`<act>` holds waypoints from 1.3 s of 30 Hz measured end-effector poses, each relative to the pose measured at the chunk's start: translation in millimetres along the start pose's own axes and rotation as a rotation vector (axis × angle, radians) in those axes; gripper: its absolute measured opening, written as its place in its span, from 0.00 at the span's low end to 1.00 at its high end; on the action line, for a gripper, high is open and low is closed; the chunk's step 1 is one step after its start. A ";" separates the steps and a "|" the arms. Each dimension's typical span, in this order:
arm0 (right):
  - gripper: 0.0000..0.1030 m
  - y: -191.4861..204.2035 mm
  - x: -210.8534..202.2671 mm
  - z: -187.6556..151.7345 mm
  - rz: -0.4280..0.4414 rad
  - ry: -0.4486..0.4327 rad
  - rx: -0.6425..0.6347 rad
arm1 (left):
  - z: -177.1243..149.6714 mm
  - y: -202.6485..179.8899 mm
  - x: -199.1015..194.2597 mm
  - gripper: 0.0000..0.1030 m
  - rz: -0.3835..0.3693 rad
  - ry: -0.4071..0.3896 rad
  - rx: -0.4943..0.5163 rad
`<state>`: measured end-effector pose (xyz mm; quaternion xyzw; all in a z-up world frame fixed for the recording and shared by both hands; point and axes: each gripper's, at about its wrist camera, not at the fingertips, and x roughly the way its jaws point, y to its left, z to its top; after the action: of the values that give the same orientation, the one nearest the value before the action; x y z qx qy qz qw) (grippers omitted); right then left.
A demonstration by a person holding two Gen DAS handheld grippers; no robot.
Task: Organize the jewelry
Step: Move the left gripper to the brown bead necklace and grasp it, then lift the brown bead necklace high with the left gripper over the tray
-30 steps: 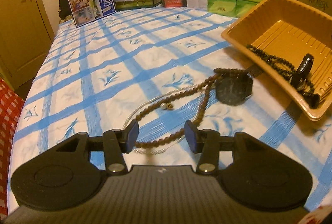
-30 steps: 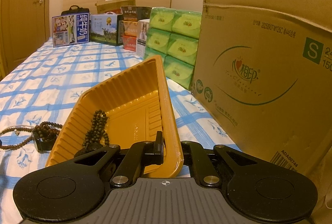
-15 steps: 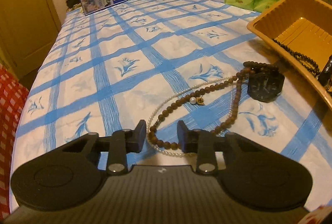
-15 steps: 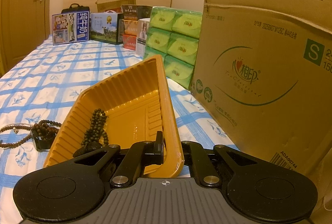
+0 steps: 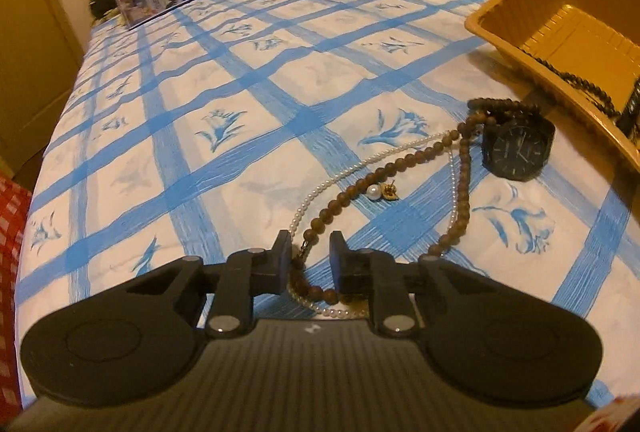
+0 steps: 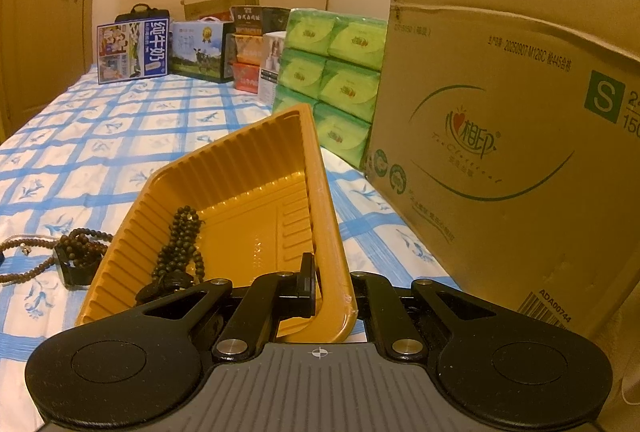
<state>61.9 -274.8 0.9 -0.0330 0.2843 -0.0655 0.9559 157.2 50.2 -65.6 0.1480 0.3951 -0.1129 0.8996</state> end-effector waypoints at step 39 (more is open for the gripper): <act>0.06 10.4 -7.2 3.6 0.006 -0.017 -0.013 | 120.8 -9.0 -156.8 0.05 0.005 -0.428 0.054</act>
<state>59.0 -263.4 6.8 -0.0387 0.2768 -0.0607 0.9582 132.3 12.4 127.4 0.1456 0.1915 -0.1503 0.9589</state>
